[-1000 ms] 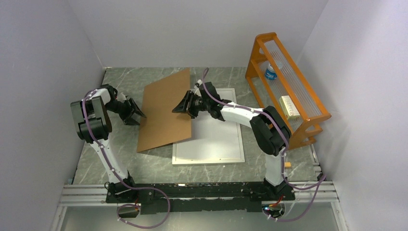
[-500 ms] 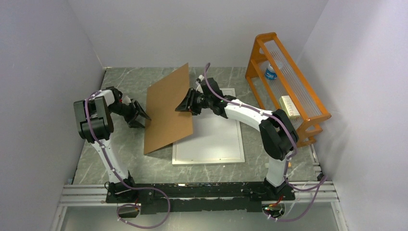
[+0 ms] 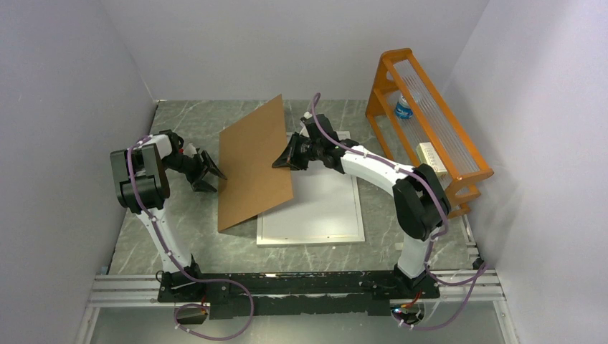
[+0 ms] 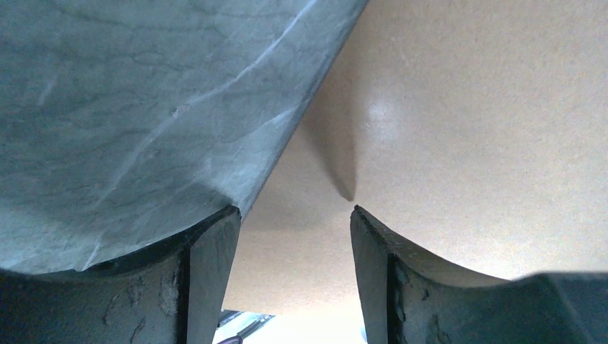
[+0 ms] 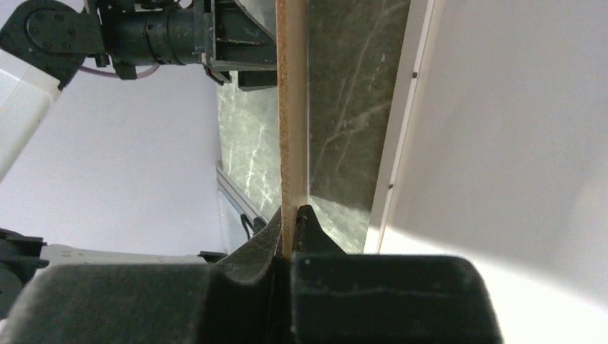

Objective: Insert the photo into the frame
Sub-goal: Pick up the photo frame item at the center of the board.

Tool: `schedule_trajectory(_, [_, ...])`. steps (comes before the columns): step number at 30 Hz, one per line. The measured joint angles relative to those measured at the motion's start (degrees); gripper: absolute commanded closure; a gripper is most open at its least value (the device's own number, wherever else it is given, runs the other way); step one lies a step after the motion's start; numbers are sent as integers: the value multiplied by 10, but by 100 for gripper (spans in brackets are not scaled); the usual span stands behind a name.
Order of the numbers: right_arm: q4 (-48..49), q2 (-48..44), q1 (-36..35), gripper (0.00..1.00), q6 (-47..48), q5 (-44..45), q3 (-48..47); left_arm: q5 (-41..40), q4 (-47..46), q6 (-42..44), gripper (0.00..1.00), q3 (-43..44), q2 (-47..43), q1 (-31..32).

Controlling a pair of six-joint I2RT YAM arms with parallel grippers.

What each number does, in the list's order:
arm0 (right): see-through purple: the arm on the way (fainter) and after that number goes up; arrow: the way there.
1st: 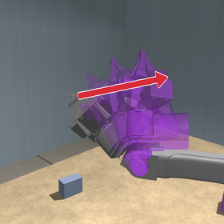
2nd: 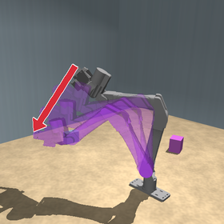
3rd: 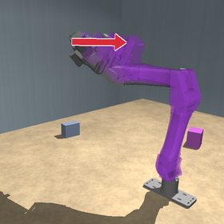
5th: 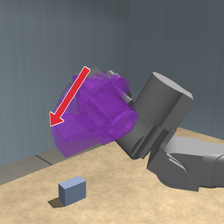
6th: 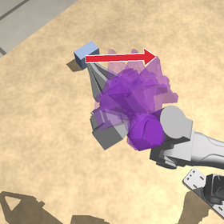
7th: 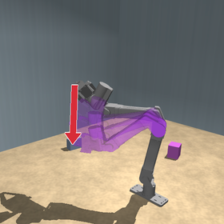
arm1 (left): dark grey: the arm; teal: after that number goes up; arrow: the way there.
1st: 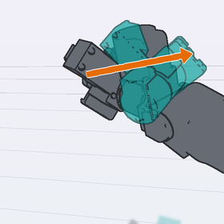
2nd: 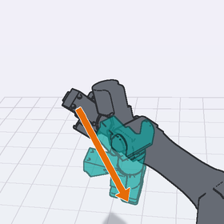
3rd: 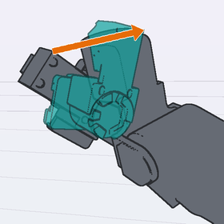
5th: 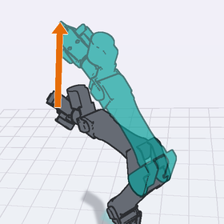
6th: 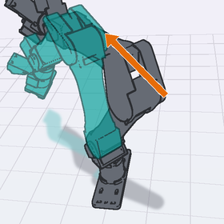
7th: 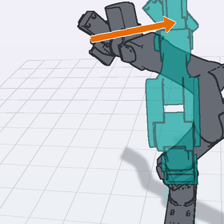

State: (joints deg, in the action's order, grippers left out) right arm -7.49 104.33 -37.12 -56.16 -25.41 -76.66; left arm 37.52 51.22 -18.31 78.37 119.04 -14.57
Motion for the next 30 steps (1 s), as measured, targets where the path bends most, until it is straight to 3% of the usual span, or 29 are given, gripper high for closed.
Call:
schedule_trajectory(7, [-33,-98,24,100,29,-8,50,-2,-37,-1,30,-33,-35,5])
schedule_trajectory(19, [-107,-378,209,100,122,-46,174,16,-172,-54,27,-123,-134,65])
schedule_trajectory(30, [-167,-366,231,100,161,-97,253,11,-260,-104,28,-146,-122,154])
